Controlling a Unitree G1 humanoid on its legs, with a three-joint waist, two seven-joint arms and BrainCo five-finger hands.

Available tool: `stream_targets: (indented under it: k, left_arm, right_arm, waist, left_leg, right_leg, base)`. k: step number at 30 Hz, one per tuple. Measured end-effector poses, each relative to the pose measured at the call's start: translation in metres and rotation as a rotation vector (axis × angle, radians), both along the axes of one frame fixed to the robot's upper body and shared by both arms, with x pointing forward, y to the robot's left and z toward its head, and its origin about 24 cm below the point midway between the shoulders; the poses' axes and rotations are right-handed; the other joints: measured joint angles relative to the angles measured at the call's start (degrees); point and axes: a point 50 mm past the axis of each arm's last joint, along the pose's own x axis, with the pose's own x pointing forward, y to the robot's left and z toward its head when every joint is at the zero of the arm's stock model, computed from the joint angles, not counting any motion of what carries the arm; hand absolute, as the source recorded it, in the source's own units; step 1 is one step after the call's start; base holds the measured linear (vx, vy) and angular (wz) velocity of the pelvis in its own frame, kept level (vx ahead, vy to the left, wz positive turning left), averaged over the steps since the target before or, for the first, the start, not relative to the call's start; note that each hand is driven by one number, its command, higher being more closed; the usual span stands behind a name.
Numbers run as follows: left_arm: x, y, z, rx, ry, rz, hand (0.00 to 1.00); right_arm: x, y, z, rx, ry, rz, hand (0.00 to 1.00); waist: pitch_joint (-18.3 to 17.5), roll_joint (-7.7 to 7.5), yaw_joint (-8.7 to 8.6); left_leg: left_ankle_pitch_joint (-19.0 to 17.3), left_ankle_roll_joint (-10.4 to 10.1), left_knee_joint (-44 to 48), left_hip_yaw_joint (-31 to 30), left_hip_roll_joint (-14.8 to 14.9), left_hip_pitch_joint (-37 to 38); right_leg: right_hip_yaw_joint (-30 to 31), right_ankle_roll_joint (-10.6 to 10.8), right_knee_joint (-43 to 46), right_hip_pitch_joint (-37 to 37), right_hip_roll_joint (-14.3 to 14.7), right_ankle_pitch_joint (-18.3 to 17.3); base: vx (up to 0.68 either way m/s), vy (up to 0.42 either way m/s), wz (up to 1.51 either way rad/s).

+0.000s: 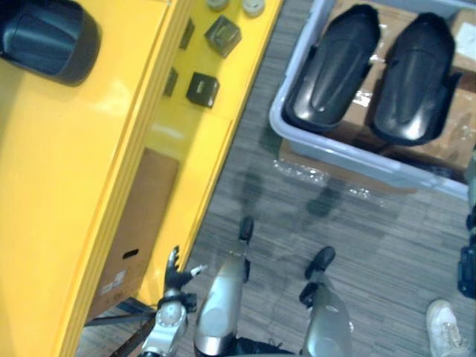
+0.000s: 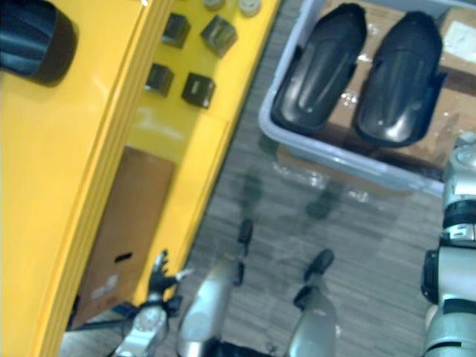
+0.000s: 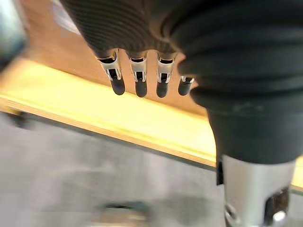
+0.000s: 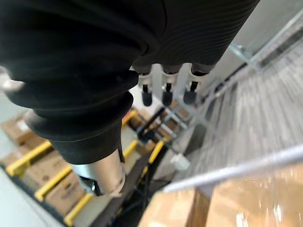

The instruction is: Walk over and take plastic housings, then place them on the shelf

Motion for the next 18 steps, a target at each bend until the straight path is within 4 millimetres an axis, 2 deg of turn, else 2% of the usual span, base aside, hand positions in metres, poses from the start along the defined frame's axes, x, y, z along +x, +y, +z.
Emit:
stream_targets:
  k: [2,3,4,6,12,18]
  left_arm:
    - [-0.016,0.003,-0.008,-0.015,0.042,0.013,0.00]
    - [-0.017,0.002,-0.009,-0.030,0.044,0.023,0.00]
    - [-0.021,0.002,-0.012,-0.044,0.053,0.018,0.00]
    - [-0.022,0.001,-0.012,-0.059,0.042,0.009,0.00]
    - [-0.021,-0.006,-0.011,-0.110,0.011,-0.021,0.00]
    - [-0.022,-0.008,-0.013,-0.149,0.016,-0.009,0.00]
  right_arm:
    - [-0.002,-0.002,0.009,-0.004,-0.016,-0.014,0.00]
    - [-0.005,-0.006,0.011,-0.007,-0.014,-0.029,0.00]
    - [-0.012,-0.014,0.018,-0.008,-0.018,-0.066,0.00]
    - [-0.017,-0.019,0.028,-0.021,-0.030,-0.091,0.00]
    - [-0.020,-0.023,0.034,-0.013,-0.034,-0.111,0.00]
    - [-0.023,-0.028,0.034,0.044,-0.007,-0.135,0.00]
  waist:
    - [-0.18,0.28,1.09]
    - [-0.32,0.49,1.62]
    - [-0.92,1.40,2.41]
    - [-1.64,2.45,2.75]
    - [-2.99,4.39,4.22]
    - [-3.57,5.21,6.05]
  left_leg:
    - [0.00,0.00,-0.01,-0.16,-0.12,-0.54]
    - [0.00,0.00,-0.03,-0.18,-0.18,-0.67]
    - [0.01,0.02,-0.01,-0.59,-0.48,-1.24]
    - [0.04,0.05,-0.01,-1.49,-1.07,-1.84]
    - [0.02,0.04,-0.08,-2.82,-2.15,-2.85]
    - [-0.07,0.09,0.17,-3.36,-2.21,-4.14]
  right_leg:
    - [-0.20,0.11,-0.06,-0.44,-0.09,-0.05]
    - [-0.21,0.17,-0.09,-0.54,-0.13,-0.01]
    - [-0.67,0.30,0.01,-0.79,-0.38,-0.06]
    - [-1.35,0.53,0.16,-1.06,-0.82,-0.20]
    - [-1.93,0.78,0.11,-1.67,-1.69,-0.50]
    - [-2.07,0.86,0.08,-2.74,-1.64,-0.46]
  base:
    - [0.03,-0.005,0.04]
    - [0.04,0.000,0.10]
    - [0.03,0.006,0.13]
    - [0.02,0.016,0.18]
    - [0.02,0.018,0.08]
    - [0.00,0.000,0.00]
